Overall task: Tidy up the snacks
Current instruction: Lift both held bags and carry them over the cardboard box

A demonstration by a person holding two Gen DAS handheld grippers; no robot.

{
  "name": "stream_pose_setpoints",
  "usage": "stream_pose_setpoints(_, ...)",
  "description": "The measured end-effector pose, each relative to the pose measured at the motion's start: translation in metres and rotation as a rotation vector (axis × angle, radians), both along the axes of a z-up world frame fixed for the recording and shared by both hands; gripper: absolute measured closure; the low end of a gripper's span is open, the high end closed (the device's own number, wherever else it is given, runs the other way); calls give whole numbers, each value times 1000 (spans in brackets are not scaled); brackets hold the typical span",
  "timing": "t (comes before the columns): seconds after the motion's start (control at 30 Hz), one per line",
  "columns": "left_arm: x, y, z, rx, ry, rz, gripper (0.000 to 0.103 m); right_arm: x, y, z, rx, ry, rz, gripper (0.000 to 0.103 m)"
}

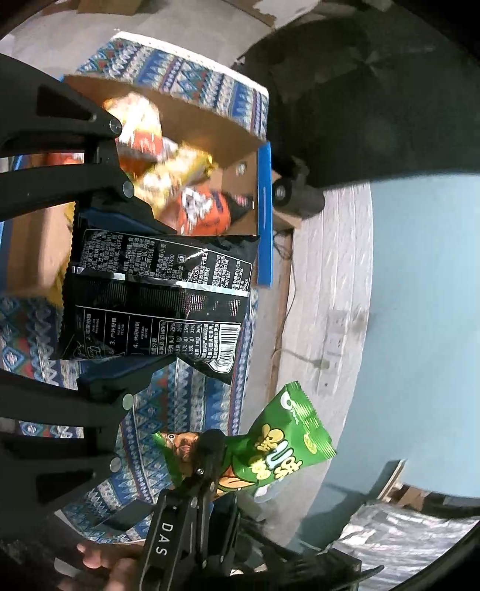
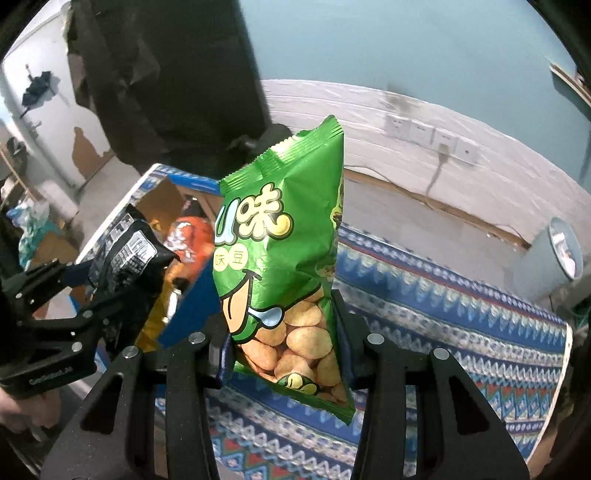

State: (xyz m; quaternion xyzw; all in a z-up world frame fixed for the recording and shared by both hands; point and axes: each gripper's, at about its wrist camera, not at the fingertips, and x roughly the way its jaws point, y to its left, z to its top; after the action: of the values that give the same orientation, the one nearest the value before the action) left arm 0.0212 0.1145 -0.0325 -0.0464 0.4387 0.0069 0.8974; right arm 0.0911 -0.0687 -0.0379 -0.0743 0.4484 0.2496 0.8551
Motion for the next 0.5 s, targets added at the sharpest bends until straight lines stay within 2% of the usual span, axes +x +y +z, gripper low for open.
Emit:
stream_pose_setpoints(0.23, -12, 49, 0, -2, -4, 102, 45, -1, 52, -2, -20, -5, 73, 60)
stream_pose_setpoints(0.5, -23, 87, -3, -7, -2, 189, 45, 9, 103, -12, -43, 6, 146, 60)
